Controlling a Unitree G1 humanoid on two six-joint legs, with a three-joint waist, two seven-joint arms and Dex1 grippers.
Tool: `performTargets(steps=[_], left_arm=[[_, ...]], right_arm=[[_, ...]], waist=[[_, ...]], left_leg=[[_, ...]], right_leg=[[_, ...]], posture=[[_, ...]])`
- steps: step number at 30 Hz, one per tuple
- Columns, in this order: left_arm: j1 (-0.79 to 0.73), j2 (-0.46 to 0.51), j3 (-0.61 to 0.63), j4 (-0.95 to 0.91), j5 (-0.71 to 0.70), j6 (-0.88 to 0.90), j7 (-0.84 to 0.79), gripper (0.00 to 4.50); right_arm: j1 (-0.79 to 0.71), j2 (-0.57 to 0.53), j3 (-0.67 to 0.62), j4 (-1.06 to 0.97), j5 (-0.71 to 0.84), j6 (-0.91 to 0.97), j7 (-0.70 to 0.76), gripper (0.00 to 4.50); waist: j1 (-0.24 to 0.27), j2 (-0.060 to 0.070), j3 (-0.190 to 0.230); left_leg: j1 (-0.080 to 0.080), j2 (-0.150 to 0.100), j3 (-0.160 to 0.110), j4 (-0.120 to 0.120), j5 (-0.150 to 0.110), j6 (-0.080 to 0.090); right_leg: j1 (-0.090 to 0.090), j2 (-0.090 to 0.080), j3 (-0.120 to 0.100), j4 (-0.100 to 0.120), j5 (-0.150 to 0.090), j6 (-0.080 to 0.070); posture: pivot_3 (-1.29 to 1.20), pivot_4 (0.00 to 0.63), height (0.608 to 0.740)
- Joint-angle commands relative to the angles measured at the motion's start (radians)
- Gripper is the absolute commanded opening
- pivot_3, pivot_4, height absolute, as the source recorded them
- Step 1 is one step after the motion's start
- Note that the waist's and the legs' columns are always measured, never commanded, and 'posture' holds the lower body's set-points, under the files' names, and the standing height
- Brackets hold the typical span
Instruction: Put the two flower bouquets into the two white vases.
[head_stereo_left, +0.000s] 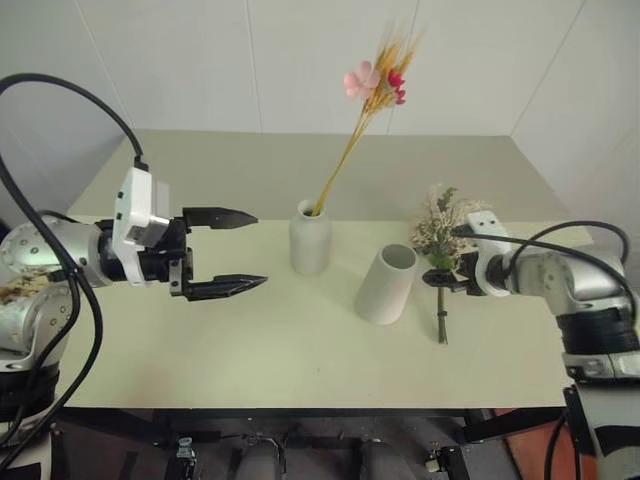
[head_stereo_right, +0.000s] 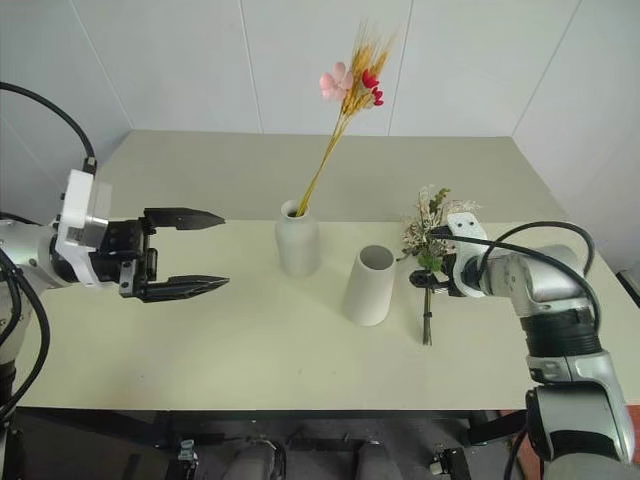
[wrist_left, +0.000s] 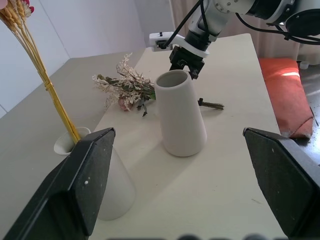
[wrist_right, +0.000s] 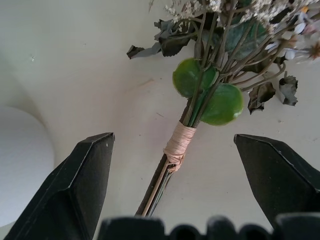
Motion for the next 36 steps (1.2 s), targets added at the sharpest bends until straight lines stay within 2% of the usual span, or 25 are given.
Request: performTargets(steps=[1, 4, 9, 12, 15, 17, 21, 25, 27, 33, 36], left_arm=[[-0.01, 0.012, 0.024, -0.005, -0.021, -0.028, -0.006, 4.46], [-0.005, 0.015, 0.025, -0.008, -0.02, -0.035, -0.009, 4.5], [0.013, 0.025, 0.042, -0.018, -0.023, -0.039, -0.006, 4.5], [0.028, 0.029, 0.05, -0.026, -0.025, -0.042, 0.001, 4.5], [0.033, 0.027, 0.05, -0.027, -0.025, -0.042, 0.007, 4.5], [0.031, 0.027, 0.048, -0.025, -0.026, -0.042, 0.01, 4.5], [0.013, 0.023, 0.03, -0.002, -0.027, -0.043, 0.002, 4.5], [-0.023, 0.017, -0.001, 0.034, -0.027, -0.044, -0.017, 4.5], [-0.042, 0.014, -0.021, 0.057, -0.024, -0.046, -0.031, 4.5], [-0.097, 0.006, -0.073, 0.122, -0.004, -0.061, -0.068, 4.5], [-0.116, -0.001, -0.091, 0.145, 0.007, -0.071, -0.08, 4.5]], right_arm=[[-0.074, 0.057, 0.048, 0.148, -0.088, -0.071, -0.014, 4.5], [-0.107, 0.1, 0.076, 0.268, -0.164, -0.16, -0.031, 3.9], [-0.125, 0.129, 0.055, 0.316, -0.233, -0.231, -0.055, 2.27], [-0.118, 0.139, -0.019, 0.309, -0.239, -0.246, -0.099, 1.31], [-0.107, 0.169, -0.198, 0.24, -0.195, -0.259, -0.189, 0.33], [-0.091, 0.188, -0.271, 0.183, -0.186, -0.269, -0.231, 0.24], [-0.009, 0.262, -0.468, -0.078, -0.136, -0.398, -0.324, 0.24], [0.054, 0.295, -0.575, -0.347, -0.017, -0.417, -0.283, 0.24], [0.056, 0.322, -0.633, -0.458, 0.101, -0.406, -0.257, 0.24], [0.019, 0.359, -0.646, -0.664, 0.29, -0.398, -0.278, 0.24], [0.005, 0.384, -0.596, -0.723, 0.338, -0.406, -0.306, 0.24]], waist=[[-0.002, 0.0, 0.0], [-0.004, 0.0, 0.0], [-0.004, 0.0, 0.0], [-0.003, 0.0, 0.0], [-0.001, 0.0, 0.0], [0.0, 0.0, 0.0], [-0.001, 0.0, 0.0], [0.001, 0.001, 0.001], [0.0, 0.001, 0.001], [-0.007, 0.001, 0.001], [-0.005, 0.002, 0.001]], left_leg=[[0.0, 0.0, 0.0, 0.0, 0.0, 0.0], [0.0, 0.0, 0.0, 0.0, 0.0, 0.0], [0.001, 0.0, 0.0, 0.0, 0.0, 0.0], [0.001, 0.0, 0.0, 0.0, 0.0, 0.0], [0.0, 0.0, 0.0, 0.0, 0.0, 0.0], [-0.001, 0.0, 0.0, -0.001, 0.0, 0.0], [0.0, 0.0, 0.0, -0.002, 0.0, 0.0], [-0.001, 0.001, 0.0, -0.003, 0.0, 0.0], [0.0, 0.001, 0.0, -0.003, 0.0, 0.0], [0.001, 0.004, 0.0, -0.003, 0.0, 0.0], [0.001, 0.006, 0.0, -0.003, 0.0, 0.0]], right_leg=[[0.0, 0.0, 0.0, 0.0, 0.0, 0.0], [0.0, 0.0, 0.0, 0.0, 0.0, 0.0], [0.0, 0.0, 0.0, 0.0, 0.0, 0.0], [0.0, 0.0, 0.0, 0.0, 0.0, 0.0], [0.0, 0.0, 0.0, 0.0, 0.0, 0.0], [-0.001, 0.0, 0.0, 0.0, 0.0, 0.0], [-0.001, 0.0, 0.0, 0.0, 0.0, 0.0], [-0.002, 0.001, 0.0, 0.0, 0.0, 0.0], [-0.002, 0.001, 0.0, 0.0, 0.0, 0.0], [-0.001, 0.004, 0.0, 0.0, 0.0, 0.0], [-0.002, 0.006, 0.0, 0.0, 0.0, 0.0]], posture=[[0.0, 0.15, 0.74], [0.0, 0.15, 0.74], [0.0, 0.15, 0.74], [0.0, 0.15, 0.74], [0.0, 0.15, 0.74], [0.0, 0.15, 0.74], [0.0, 0.15, 0.74], [0.0, 0.15, 0.74], [0.0, 0.15, 0.74], [0.0, 0.15, 0.74], [0.0, 0.15, 0.74]])
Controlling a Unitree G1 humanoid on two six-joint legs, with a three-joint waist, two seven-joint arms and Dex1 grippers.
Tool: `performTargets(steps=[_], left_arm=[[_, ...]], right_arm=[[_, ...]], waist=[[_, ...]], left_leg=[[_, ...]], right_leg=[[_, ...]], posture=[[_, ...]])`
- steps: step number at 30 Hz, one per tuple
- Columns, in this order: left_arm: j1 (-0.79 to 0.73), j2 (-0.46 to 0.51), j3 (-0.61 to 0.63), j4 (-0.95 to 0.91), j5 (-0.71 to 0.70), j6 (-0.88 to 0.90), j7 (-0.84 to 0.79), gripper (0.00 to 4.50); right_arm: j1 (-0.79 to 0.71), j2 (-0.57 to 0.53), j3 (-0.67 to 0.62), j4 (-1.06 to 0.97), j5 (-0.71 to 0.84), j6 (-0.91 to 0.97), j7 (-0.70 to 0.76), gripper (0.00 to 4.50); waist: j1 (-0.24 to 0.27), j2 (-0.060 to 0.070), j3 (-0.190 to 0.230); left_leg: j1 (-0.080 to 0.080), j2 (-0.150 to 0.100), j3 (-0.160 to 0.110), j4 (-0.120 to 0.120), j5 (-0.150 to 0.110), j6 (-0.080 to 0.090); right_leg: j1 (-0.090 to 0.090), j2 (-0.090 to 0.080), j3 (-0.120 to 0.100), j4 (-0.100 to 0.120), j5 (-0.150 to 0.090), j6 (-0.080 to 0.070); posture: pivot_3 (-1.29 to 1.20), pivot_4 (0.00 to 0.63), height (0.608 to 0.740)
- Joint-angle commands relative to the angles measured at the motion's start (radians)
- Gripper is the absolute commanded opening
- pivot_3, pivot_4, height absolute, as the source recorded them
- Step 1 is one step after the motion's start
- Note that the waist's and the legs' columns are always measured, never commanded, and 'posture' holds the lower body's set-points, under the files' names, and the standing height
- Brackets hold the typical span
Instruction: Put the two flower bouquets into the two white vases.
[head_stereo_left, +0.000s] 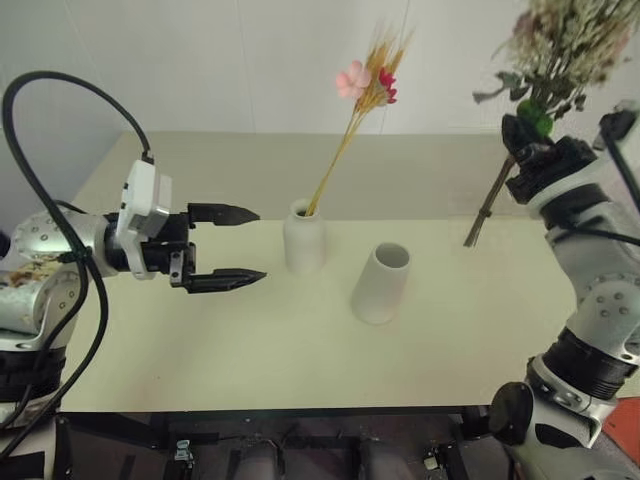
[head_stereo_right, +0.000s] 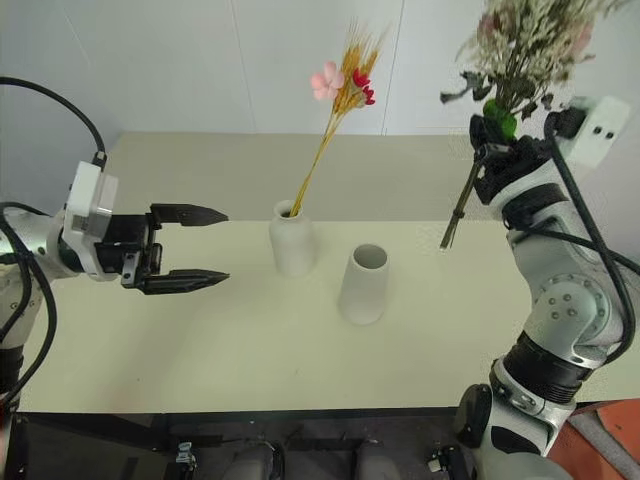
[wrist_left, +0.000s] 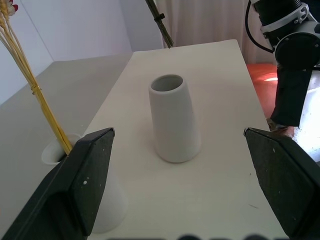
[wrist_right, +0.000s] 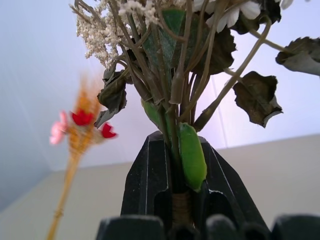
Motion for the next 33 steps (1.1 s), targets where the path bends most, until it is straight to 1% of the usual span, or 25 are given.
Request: performTargets(steps=[1, 6, 15, 21, 24, 25, 26, 29, 31, 33], left_arm=[[-0.037, -0.004, -0.008, 0.014, 0.008, -0.032, -0.019, 4.5], [-0.055, -0.013, -0.024, 0.029, 0.018, -0.041, -0.022, 4.5], [-0.04, -0.013, -0.018, 0.012, 0.02, -0.039, -0.012, 4.5], [-0.035, -0.006, -0.012, 0.008, 0.017, -0.036, -0.011, 4.5], [-0.035, -0.003, -0.008, 0.008, 0.017, -0.035, -0.01, 4.5], [-0.034, -0.001, -0.007, 0.008, 0.016, -0.035, -0.01, 4.5], [-0.034, 0.0, -0.006, 0.007, 0.016, -0.034, -0.01, 4.5], [-0.031, 0.005, -0.002, 0.009, 0.017, -0.034, -0.01, 4.5], [-0.03, 0.009, 0.001, 0.012, 0.017, -0.032, -0.009, 4.5], [-0.028, 0.012, 0.002, 0.014, 0.016, -0.031, -0.009, 4.5]], right_arm=[[-0.028, 0.02, 0.059, -0.1, 0.06, -0.036, -0.027, 0.24], [0.014, 0.082, 0.168, -0.09, 0.024, -0.103, -0.048, 0.24], [0.067, 0.108, 0.269, -0.103, 0.017, -0.155, -0.055, 0.24], [0.109, 0.135, 0.354, -0.05, -0.062, -0.238, -0.04, 0.24], [0.174, 0.141, 0.391, -0.022, -0.115, -0.291, -0.016, 0.24], [0.202, 0.138, 0.402, -0.021, -0.132, -0.306, -0.005, 0.96], [0.22, 0.135, 0.409, -0.022, -0.142, -0.318, 0.003, 1.23], [0.303, 0.106, 0.418, -0.087, -0.136, -0.331, 0.054, 2.23], [0.391, 0.071, 0.392, -0.156, -0.1, -0.319, 0.092, 2.92], [0.446, 0.043, 0.368, -0.198, -0.069, -0.311, 0.115, 3.62]], waist=[[0.001, 0.0, 0.0], [0.001, 0.0, 0.0], [0.003, 0.0, 0.0], [0.003, 0.0, 0.0], [0.004, 0.0, 0.0], [0.005, 0.0, 0.0], [0.007, 0.0, 0.0], [0.007, 0.0, 0.0], [0.01, 0.0, 0.0], [0.009, 0.0, 0.0]], left_leg=[[0.0, 0.001, 0.0, 0.0, 0.0, 0.0], [0.0, 0.006, 0.0, 0.0, 0.0, 0.0], [0.0, 0.007, 0.0, 0.0, 0.0, 0.0], [0.0, 0.007, 0.0, 0.0, 0.0, 0.0], [0.0, 0.007, 0.0, -0.001, 0.0, 0.0], [0.0, 0.007, 0.0, -0.001, 0.0, 0.0], [0.0, 0.007, 0.0, -0.001, 0.0, 0.0], [-0.001, 0.007, 0.001, -0.001, 0.0, 0.0], [-0.001, 0.007, 0.001, -0.001, 0.0, 0.0], [-0.001, 0.007, 0.0, -0.002, 0.0, 0.0]], right_leg=[[0.0, 0.001, 0.0, 0.0, 0.0, 0.0], [-0.001, 0.006, 0.0, 0.0, 0.0, -0.004], [-0.002, 0.007, 0.0, 0.0, 0.0, -0.004], [-0.002, 0.007, 0.0, 0.0, 0.0, -0.004], [-0.002, 0.007, 0.0, 0.0, 0.0, -0.004], [-0.002, 0.007, 0.0, -0.001, 0.0, -0.004], [-0.002, 0.007, 0.0, -0.001, 0.0, -0.004], [-0.002, 0.006, 0.0, -0.001, 0.0, -0.004], [-0.002, 0.007, 0.0, -0.001, 0.0, -0.004], [-0.002, 0.007, -0.001, -0.001, -0.001, -0.004]], posture=[[0.0, 0.15, 0.74], [0.0, 0.15, 0.74], [0.0, 0.15, 0.74], [0.0, 0.15, 0.74], [0.0, 0.15, 0.74], [0.0, 0.15, 0.74], [0.0, 0.15, 0.74], [0.0, 0.15, 0.74], [0.0, 0.15, 0.74], [0.0, 0.15, 0.74]])
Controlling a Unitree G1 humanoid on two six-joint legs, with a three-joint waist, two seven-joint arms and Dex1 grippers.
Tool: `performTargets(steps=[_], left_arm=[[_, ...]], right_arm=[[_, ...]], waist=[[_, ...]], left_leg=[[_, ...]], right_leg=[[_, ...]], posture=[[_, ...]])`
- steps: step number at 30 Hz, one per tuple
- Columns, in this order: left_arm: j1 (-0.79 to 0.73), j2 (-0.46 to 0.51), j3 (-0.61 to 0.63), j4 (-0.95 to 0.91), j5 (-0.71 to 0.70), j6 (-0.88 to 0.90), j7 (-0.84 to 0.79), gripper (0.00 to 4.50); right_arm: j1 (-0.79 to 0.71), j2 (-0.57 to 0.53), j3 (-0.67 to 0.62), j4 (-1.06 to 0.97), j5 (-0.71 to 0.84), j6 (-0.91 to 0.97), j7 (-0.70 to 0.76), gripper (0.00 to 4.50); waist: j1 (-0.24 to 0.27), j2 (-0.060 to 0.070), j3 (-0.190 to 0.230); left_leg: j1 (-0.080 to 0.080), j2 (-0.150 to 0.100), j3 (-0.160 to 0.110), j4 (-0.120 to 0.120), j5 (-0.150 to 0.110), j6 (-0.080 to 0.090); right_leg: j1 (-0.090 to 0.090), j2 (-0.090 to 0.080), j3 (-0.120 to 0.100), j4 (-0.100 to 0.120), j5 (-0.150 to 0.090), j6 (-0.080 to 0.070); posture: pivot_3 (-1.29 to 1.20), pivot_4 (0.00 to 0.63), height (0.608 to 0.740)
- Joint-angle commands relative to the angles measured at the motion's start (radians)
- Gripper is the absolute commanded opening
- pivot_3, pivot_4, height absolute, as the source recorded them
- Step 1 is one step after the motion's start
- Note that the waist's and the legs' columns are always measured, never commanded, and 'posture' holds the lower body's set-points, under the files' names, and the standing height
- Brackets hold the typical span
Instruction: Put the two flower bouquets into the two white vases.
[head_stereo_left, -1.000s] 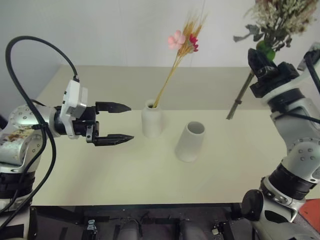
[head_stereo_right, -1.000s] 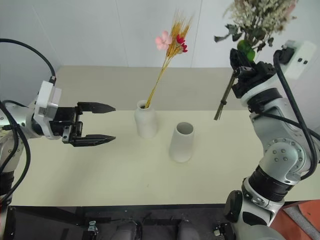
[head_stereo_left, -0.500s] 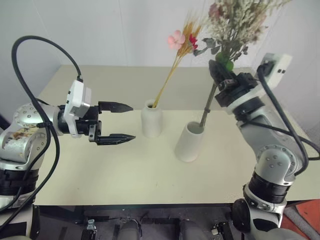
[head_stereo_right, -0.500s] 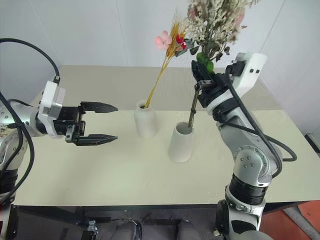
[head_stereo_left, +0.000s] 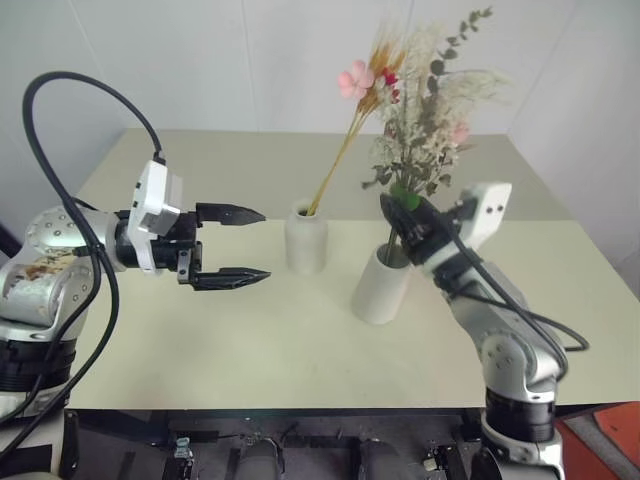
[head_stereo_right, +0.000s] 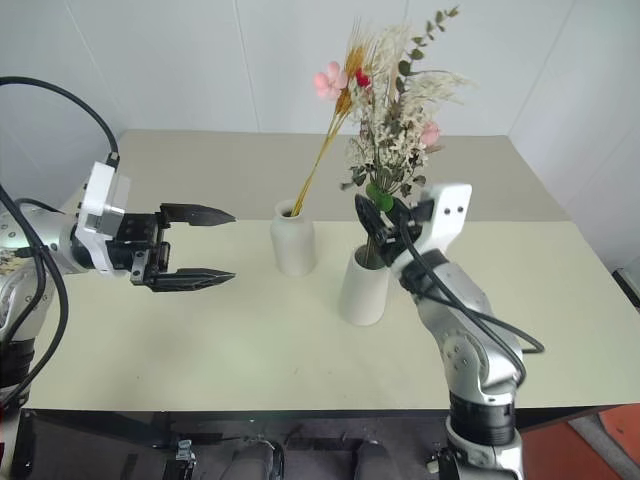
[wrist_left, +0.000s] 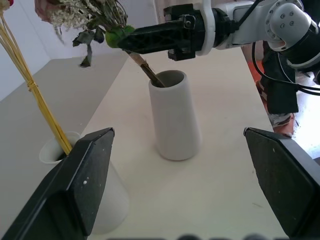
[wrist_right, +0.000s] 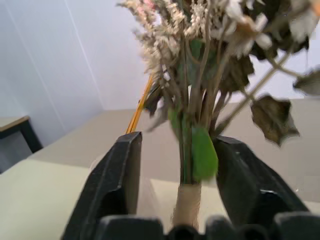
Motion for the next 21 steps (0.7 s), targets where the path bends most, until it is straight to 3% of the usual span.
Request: performTargets(steps=[1, 2, 3, 13, 21], left_arm=[[-0.002, 0.016, 0.032, -0.017, -0.006, -0.005, 0.003, 4.5], [0.001, 0.017, 0.034, -0.018, -0.007, -0.003, 0.005, 4.5], [0.003, 0.018, 0.035, -0.018, -0.007, -0.002, 0.006, 4.5], [0.143, 0.044, 0.105, -0.078, -0.017, 0.038, 0.068, 4.5], [0.209, 0.06, 0.139, -0.124, -0.017, 0.042, 0.099, 4.5]], right_arm=[[0.061, -0.045, -0.065, -0.119, 0.063, -0.022, 0.047, 4.0], [0.088, -0.063, -0.085, -0.136, 0.081, -0.018, 0.059, 4.38], [0.106, -0.077, -0.098, -0.147, 0.094, -0.016, 0.065, 4.47], [0.287, -0.361, -0.308, -0.126, 0.2, 0.007, 0.242, 4.47], [0.235, -0.452, -0.286, -0.09, 0.223, 0.015, 0.31, 4.47]], waist=[[-0.001, 0.0, 0.0], [-0.001, 0.0, 0.0], [-0.001, 0.0, 0.0], [-0.001, 0.0, 0.0], [-0.002, 0.0, 0.0]], left_leg=[[0.0, 0.0, 0.0, 0.0, 0.0, 0.0], [0.0, 0.0, 0.0, 0.0, 0.0, 0.0], [0.001, 0.0, 0.0, 0.0, 0.0, 0.0], [0.002, 0.001, 0.001, 0.0, 0.0, 0.0], [0.003, 0.001, 0.001, 0.0, 0.0, 0.0]], right_leg=[[0.0, 0.0, 0.0, 0.0, 0.0, 0.0], [0.0, 0.0, 0.0, 0.0, 0.0, 0.001], [0.0, 0.0, 0.0, 0.0, -0.001, 0.002], [0.001, 0.0, 0.001, 0.0, -0.002, 0.002], [0.001, 0.0, 0.001, 0.0, -0.006, -0.004]], posture=[[0.0, 0.15, 0.74], [0.0, 0.15, 0.74], [0.0, 0.15, 0.74], [0.0, 0.15, 0.74], [0.0, 0.15, 0.74]])
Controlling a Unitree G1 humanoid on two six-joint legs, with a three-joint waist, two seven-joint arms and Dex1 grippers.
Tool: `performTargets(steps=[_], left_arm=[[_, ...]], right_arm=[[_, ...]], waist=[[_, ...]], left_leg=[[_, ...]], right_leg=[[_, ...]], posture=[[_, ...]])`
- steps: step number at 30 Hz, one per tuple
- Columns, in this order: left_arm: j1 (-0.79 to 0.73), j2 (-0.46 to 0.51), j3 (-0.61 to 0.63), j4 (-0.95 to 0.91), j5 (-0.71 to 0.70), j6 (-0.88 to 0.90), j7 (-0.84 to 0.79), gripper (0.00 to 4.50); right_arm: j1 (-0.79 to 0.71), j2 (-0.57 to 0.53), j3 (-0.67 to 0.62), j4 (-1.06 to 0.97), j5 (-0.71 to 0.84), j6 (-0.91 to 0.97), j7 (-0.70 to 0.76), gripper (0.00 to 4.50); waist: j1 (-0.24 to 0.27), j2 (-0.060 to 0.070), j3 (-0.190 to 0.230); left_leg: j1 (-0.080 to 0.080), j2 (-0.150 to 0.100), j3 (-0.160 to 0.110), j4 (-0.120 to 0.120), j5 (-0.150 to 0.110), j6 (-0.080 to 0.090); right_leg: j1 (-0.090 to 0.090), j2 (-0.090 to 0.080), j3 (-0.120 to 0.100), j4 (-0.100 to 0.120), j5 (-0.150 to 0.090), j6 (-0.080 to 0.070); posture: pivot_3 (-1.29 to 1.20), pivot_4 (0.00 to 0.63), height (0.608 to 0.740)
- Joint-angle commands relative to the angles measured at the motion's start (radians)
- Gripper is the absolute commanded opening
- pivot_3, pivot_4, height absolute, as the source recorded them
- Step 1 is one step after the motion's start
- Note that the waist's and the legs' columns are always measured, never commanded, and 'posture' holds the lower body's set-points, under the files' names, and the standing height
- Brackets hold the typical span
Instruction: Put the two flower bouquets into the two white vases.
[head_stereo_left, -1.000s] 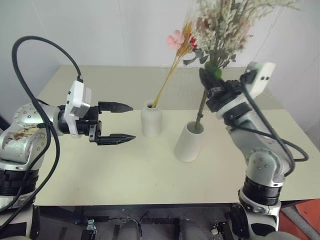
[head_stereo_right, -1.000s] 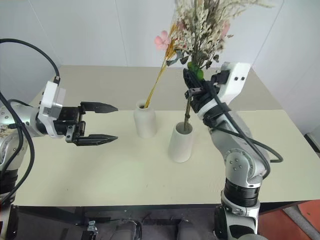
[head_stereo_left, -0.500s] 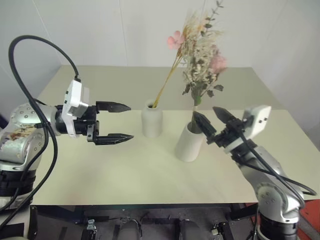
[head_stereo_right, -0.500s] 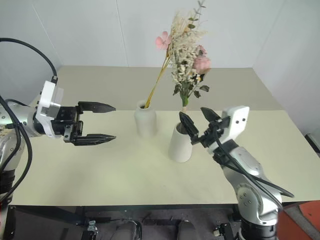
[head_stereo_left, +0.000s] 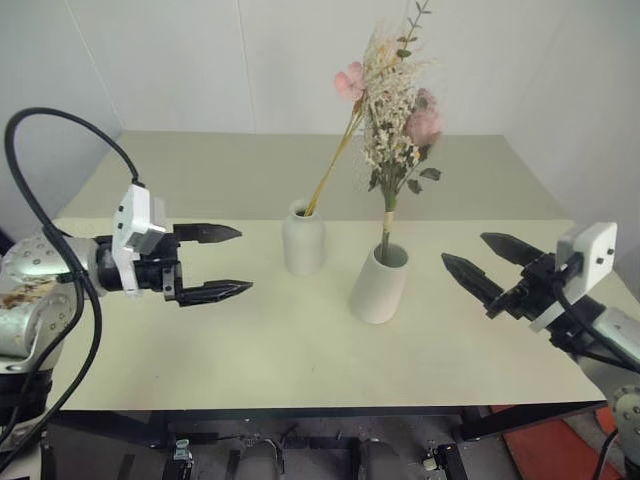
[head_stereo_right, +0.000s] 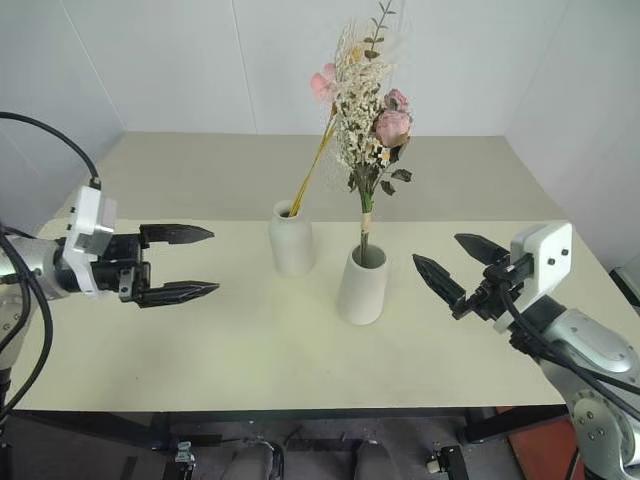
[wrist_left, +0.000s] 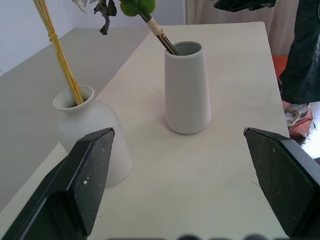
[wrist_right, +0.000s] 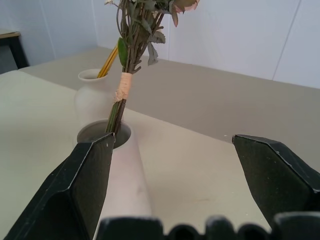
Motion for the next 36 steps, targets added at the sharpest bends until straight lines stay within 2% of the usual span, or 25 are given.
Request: performTargets(steps=[1, 6, 9, 14, 22, 30, 36], left_arm=[[0.013, 0.019, 0.029, -0.041, 0.001, -0.002, 0.022, 4.5], [-0.008, 0.02, 0.013, -0.032, 0.024, 0.013, 0.082, 4.5], [-0.113, -0.017, -0.061, 0.015, 0.079, 0.059, 0.187, 4.5], [-0.408, -0.188, -0.236, 0.209, 0.2, 0.07, 0.284, 4.5], [-0.733, -0.458, -0.363, 0.609, 0.391, -0.04, 0.398, 4.5], [-0.934, -0.642, -0.394, 1.033, 0.52, -0.202, 0.437, 4.5], [-0.961, -0.671, -0.346, 1.117, 0.487, -0.247, 0.314, 4.5]], right_arm=[[-0.051, -0.019, 0.019, -0.02, 0.042, 0.007, 0.017, 4.47], [-0.05, -0.039, 0.033, -0.017, 0.042, 0.013, 0.037, 4.47], [-0.081, -0.045, 0.04, -0.004, 0.064, 0.027, 0.034, 4.47], [-0.142, -0.041, 0.081, 0.03, 0.06, 0.034, 0.034, 4.47], [-0.144, -0.017, 0.075, 0.003, 0.065, 0.025, -0.011, 4.47], [-0.107, 0.009, 0.038, -0.056, 0.082, 0.022, -0.078, 4.47], [-0.086, 0.026, 0.017, -0.076, 0.085, 0.016, -0.114, 4.47]], waist=[[-0.001, 0.0, 0.0], [0.008, 0.0, 0.0], [0.019, 0.0, 0.0], [0.033, -0.001, 0.0], [0.023, -0.001, 0.0], [0.02, -0.001, 0.0], [0.018, -0.001, 0.0]], left_leg=[[0.0, 0.0, 0.0, 0.0, 0.0, 0.0], [0.0, 0.0, 0.0, 0.0, 0.0, 0.0], [0.0, 0.0, 0.0, 0.0, 0.0, 0.0], [0.0, -0.001, 0.0, 0.001, 0.0, 0.0], [-0.004, -0.002, -0.001, 0.002, 0.0, 0.0], [-0.003, -0.003, -0.001, 0.002, 0.0, 0.0], [-0.004, -0.003, -0.001, 0.002, 0.0, 0.0]], right_leg=[[0.0, 0.0, 0.0, 0.0, 0.0, 0.0], [0.0, 0.0, 0.0, 0.0, 0.0, 0.0], [0.001, 0.0, -0.001, -0.001, 0.0, 0.0], [0.002, 0.0, -0.001, 0.0, 0.003, 0.006], [0.001, 0.0, 0.0, -0.002, 0.005, 0.005], [0.001, 0.0, 0.0, -0.002, 0.004, 0.009], [0.0, 0.0, 0.0, -0.002, 0.004, 0.009]], posture=[[0.0, 0.15, 0.74], [0.0, 0.15, 0.74], [0.0, 0.15, 0.74], [0.0, 0.15, 0.74], [0.0, 0.15, 0.74], [0.0, 0.15, 0.74], [0.0, 0.15, 0.74]])
